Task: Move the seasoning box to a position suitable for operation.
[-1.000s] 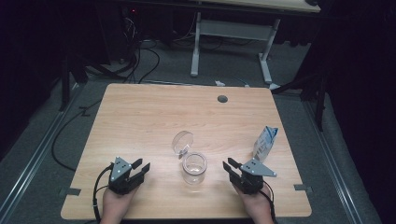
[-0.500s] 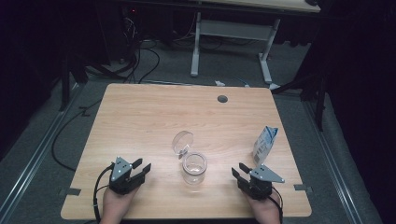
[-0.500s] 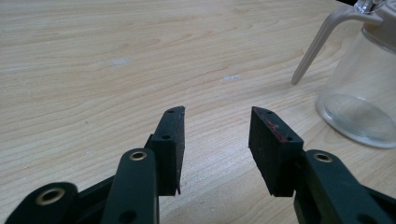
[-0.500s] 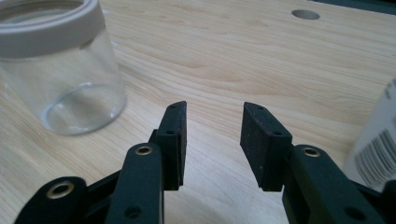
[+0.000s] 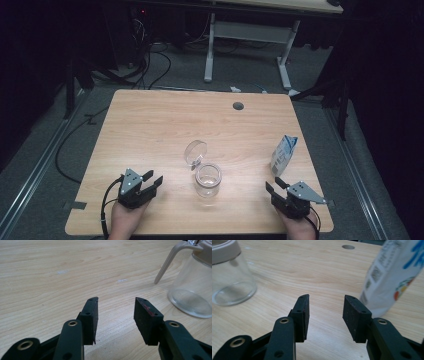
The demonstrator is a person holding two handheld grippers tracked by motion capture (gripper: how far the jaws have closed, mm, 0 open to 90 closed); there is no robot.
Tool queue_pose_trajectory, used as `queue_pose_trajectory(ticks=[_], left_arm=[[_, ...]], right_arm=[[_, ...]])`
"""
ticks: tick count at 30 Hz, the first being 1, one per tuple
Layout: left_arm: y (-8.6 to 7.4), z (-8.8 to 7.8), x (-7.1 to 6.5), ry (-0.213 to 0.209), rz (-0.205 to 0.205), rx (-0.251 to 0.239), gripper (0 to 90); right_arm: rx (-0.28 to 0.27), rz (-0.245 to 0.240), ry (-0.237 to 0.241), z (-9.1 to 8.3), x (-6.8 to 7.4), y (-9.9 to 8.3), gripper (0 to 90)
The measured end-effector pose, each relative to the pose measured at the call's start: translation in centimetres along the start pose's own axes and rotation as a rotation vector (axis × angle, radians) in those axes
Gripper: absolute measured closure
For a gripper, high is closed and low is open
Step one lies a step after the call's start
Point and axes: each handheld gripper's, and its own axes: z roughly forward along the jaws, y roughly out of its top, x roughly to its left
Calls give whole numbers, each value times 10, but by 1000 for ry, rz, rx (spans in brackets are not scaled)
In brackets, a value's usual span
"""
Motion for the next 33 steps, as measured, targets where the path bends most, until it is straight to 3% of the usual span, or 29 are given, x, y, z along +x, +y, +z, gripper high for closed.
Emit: queue_pose_trajectory(ticks=[14,25,33], left_arm=[[-2,-4,0,2,1,-4,517],[-10,-20,5,39,-18,-15,517],[-16,-29,5,58,-17,-13,516]], right_arm=[[-11,28,-73,-1,-21,4,500],[-27,47,-142,13,-36,17,381],[-38,51,-158,24,-39,24,349]])
